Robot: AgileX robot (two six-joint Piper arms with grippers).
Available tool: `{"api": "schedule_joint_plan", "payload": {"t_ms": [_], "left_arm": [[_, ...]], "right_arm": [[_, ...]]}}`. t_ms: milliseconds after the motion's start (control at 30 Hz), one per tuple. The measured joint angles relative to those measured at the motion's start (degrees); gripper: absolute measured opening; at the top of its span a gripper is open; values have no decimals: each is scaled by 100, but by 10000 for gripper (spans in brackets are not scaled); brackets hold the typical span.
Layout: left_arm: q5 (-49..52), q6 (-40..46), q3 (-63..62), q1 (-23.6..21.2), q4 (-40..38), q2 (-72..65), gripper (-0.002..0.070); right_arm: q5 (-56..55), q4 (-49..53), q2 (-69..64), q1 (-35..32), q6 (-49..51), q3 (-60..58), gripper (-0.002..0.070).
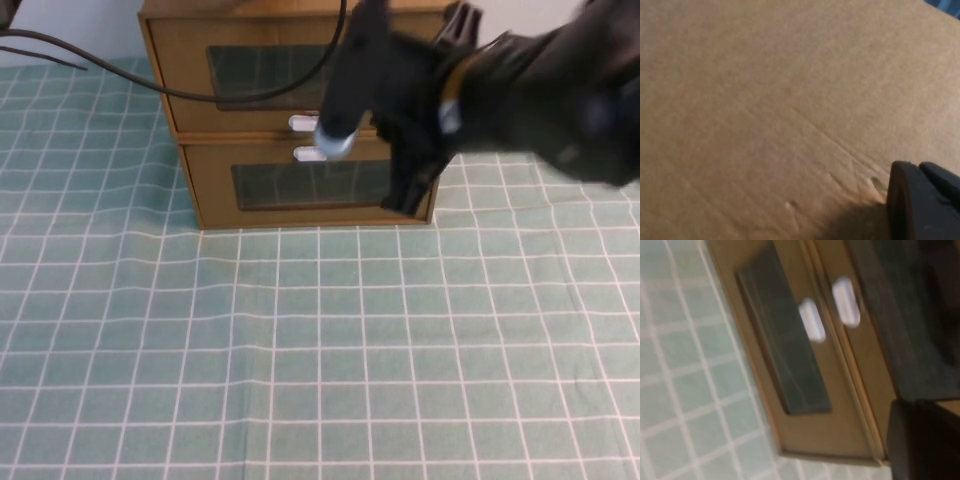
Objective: Open the shoe box
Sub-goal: 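Pull the top drawer of the cardboard box fully open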
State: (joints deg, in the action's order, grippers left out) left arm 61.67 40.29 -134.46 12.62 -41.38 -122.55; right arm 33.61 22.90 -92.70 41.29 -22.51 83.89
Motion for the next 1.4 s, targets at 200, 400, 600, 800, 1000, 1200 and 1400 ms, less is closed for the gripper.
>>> {"api": "schedule_joint_plan", "payload": {"t_ms": [200, 400, 600, 800, 1000, 1200, 1400], "left_arm": [[5, -203, -27, 0, 3, -20, -5], [15, -262, -47, 0, 3, -31, -5], [29, -273, -47, 0, 3, -31, -5], [43, -316, -47, -32, -36, -39, -5], [60, -324, -47, -46, -59, -39, -5], [69, -338, -47, -46, -72, -43, -5], [73, -338, -47, -50, -72, -43, -5]], "right_arm": [[386, 4173, -923, 660, 3029, 0, -13], [222, 6243, -1490, 925, 5233, 0, -10], [9, 7078, -1657, 945, 6179, 0, 147], [0, 7157, -1802, 945, 6182, 13, 382], [-23, 7166, -1999, 945, 5926, 24, 374], [-12, 7179, -2169, 831, 5891, 224, 367], [-129, 7193, -2205, 683, 5891, 370, 365]]}}
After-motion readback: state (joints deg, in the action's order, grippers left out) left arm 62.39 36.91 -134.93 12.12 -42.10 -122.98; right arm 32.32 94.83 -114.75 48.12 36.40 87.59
